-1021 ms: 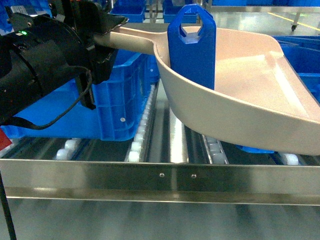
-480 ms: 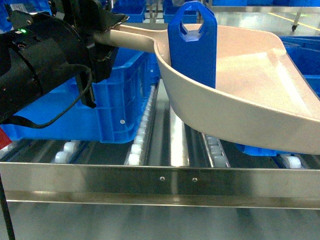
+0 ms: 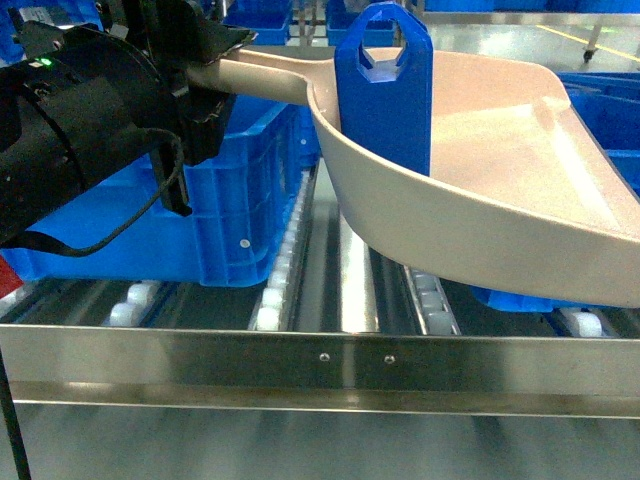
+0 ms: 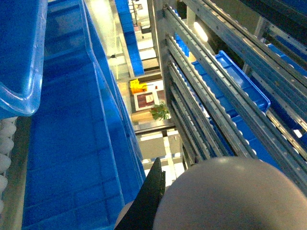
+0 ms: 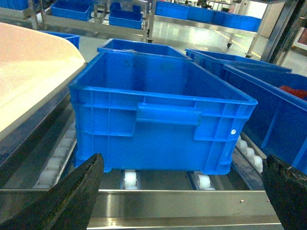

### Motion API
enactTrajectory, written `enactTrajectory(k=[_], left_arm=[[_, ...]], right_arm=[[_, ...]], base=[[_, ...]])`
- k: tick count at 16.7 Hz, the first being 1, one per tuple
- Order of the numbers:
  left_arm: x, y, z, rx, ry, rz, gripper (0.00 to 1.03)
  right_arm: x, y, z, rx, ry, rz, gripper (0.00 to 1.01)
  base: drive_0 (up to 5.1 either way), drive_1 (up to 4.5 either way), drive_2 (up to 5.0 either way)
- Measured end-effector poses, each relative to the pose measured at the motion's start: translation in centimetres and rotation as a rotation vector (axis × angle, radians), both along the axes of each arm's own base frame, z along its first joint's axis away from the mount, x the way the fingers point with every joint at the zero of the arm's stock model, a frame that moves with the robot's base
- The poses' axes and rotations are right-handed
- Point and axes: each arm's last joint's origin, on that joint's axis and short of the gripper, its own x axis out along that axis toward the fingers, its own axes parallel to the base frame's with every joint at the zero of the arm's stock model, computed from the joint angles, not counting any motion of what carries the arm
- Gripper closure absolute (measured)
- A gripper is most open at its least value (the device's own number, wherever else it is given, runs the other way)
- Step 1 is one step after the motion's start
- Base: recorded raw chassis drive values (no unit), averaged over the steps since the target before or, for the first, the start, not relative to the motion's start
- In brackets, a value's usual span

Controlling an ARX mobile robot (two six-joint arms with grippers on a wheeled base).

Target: Place part in tray to right shelf

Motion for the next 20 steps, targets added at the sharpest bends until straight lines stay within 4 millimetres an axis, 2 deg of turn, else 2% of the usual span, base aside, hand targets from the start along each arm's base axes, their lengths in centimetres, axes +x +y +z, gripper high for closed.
enactTrajectory(k=[20], left_arm=[[0.0,0.0,0.0,0.0,0.0,0.0,0.9]], right_arm=[[0.0,0.0,0.0,0.0,0.0,0.0,0.03]], base=[[0.0,0.0,0.0]])
